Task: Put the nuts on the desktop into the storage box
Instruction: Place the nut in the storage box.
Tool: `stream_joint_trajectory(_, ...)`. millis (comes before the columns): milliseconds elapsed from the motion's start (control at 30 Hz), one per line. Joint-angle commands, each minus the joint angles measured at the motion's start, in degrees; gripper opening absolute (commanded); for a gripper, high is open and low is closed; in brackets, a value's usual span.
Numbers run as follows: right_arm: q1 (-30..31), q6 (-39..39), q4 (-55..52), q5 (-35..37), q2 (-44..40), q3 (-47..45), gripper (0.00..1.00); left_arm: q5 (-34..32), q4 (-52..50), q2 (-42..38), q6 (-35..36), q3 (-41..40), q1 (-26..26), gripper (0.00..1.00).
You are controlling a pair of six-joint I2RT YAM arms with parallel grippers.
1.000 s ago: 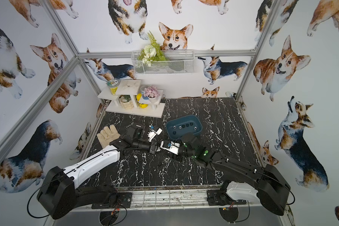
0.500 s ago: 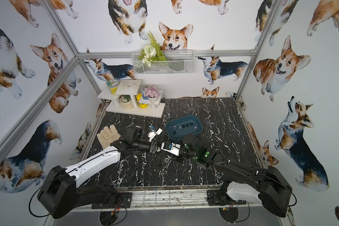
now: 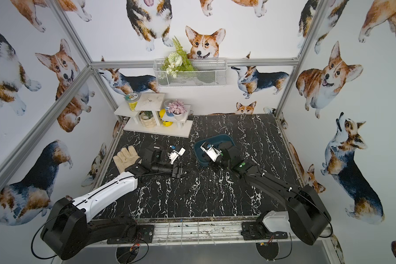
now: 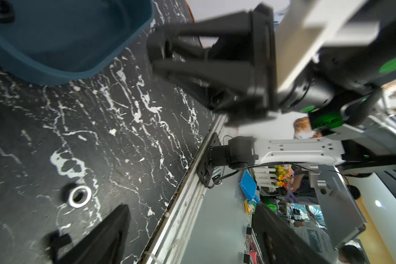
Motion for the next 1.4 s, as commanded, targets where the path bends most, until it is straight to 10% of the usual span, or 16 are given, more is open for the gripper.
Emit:
stream_joint_trajectory(0, -4.5, 7.7, -8.3, 1.3, 6.1, 6.6, 0.07, -8.7, -8.2, -0.7, 4.8, 1.4, 0.0, 0.93)
stream_joint_trajectory(533, -12.9, 13.8, -22.9, 7.3, 31.6, 26.9, 0.08, -32.2, -15.8, 1.1, 7.5, -0.3, -13.4, 0.94)
stream_joint_trajectory(900, -12.9, 14.3, -26.0, 7.6, 38.6, 31.8, 0.11, -34.6, -17.2, 4.0, 9.9, 0.0, -15.0, 0.96)
stream_joint_trajectory(1367, -12.9, 14.2, -25.7, 7.2, 33.4, 30.8, 0.43, -41.5, -19.6, 10.4, 9.9, 2.7, -18.2, 1.00)
